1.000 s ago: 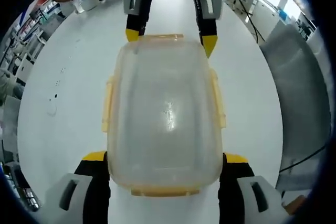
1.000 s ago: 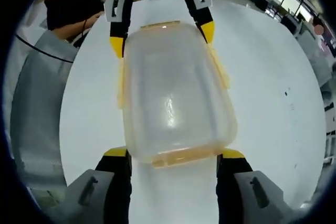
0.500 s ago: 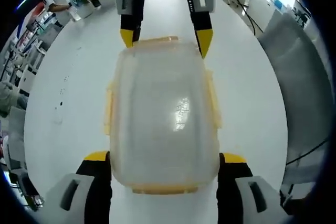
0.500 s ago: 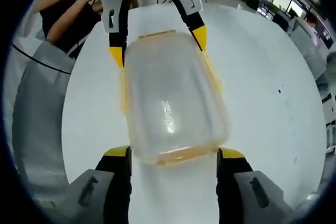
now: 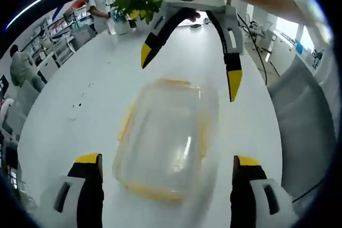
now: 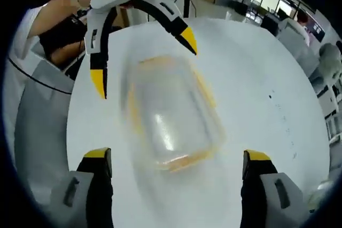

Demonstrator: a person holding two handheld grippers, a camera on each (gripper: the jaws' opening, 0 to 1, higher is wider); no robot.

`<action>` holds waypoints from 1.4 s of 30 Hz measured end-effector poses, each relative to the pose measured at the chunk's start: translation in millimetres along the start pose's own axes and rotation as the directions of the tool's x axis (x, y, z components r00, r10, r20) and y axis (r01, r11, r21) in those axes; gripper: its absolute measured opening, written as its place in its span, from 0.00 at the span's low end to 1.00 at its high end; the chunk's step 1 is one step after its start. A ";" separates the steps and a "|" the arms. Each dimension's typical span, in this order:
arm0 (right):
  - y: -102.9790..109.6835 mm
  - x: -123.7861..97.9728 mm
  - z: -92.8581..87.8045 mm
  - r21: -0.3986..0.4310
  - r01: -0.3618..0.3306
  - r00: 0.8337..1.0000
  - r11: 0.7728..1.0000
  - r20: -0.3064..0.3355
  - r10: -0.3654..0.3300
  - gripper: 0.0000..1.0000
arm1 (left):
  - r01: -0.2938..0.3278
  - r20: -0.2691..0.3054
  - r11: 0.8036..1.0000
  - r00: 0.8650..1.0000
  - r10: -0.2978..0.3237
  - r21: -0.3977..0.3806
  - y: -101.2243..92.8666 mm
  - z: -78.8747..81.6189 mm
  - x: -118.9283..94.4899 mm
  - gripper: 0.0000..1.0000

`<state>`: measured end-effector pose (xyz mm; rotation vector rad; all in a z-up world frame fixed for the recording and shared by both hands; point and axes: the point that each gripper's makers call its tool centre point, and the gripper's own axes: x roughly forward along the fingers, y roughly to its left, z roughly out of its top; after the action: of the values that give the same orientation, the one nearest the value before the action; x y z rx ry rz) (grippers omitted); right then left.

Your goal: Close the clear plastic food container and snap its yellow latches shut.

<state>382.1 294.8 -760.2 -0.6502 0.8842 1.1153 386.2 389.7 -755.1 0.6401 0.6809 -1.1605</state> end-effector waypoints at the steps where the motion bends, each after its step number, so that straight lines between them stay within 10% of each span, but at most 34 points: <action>1: 1.0 -2.3 1.7 -0.001 0.008 1.000 1.000 0.010 -0.008 0.99 | -0.006 0.016 1.000 1.000 0.006 -0.013 -1.3 1.5 -3.6 0.99; 8: 16.4 -22.3 9.0 0.031 0.056 0.994 0.998 0.088 -0.059 0.99 | -0.071 0.220 0.990 0.971 0.097 -0.125 -18.2 19.4 -39.9 0.99; 14: 30.5 -36.8 5.5 0.093 0.105 0.981 0.990 0.154 -0.118 0.97 | -0.118 0.395 0.968 0.897 0.199 -0.219 -49.1 32.8 -76.2 0.99; 20: 49.4 -52.4 2.8 0.125 0.162 0.960 0.979 0.208 -0.185 0.97 | -0.136 0.409 0.947 0.877 0.252 -0.293 -80.3 22.0 -91.9 0.99; 27: 74.5 -70.0 -6.9 0.182 0.267 0.913 0.946 0.268 -0.309 0.96 | -0.178 0.473 0.862 0.774 0.421 -0.475 -99.1 8.3 -119.1 0.99; 32: 86.2 -82.9 -11.8 0.246 0.335 0.854 0.909 0.329 -0.404 0.96 | -0.195 0.452 0.824 0.757 0.472 -0.532 -124.0 -14.2 -119.9 0.95; 35: 96.3 -84.7 -27.5 0.298 0.379 0.827 0.876 0.316 -0.465 0.97 | -0.250 0.450 0.797 0.715 0.535 -0.550 -135.1 -24.2 -124.9 0.91; 37: 105.6 -84.9 -30.6 0.352 0.356 0.815 0.866 0.336 -0.471 0.97 | -0.281 0.409 0.808 0.748 0.523 -0.519 -139.8 -27.3 -122.7 0.93; 42: 129.2 -79.0 -45.4 0.390 0.370 0.803 0.843 0.323 -0.501 0.96 | -0.309 0.438 0.825 0.730 0.524 -0.472 -146.7 -7.2 -130.3 0.94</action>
<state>233.5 261.8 -717.5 -0.3096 0.4814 0.6296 212.1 432.8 -675.1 0.0961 0.2104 -0.6927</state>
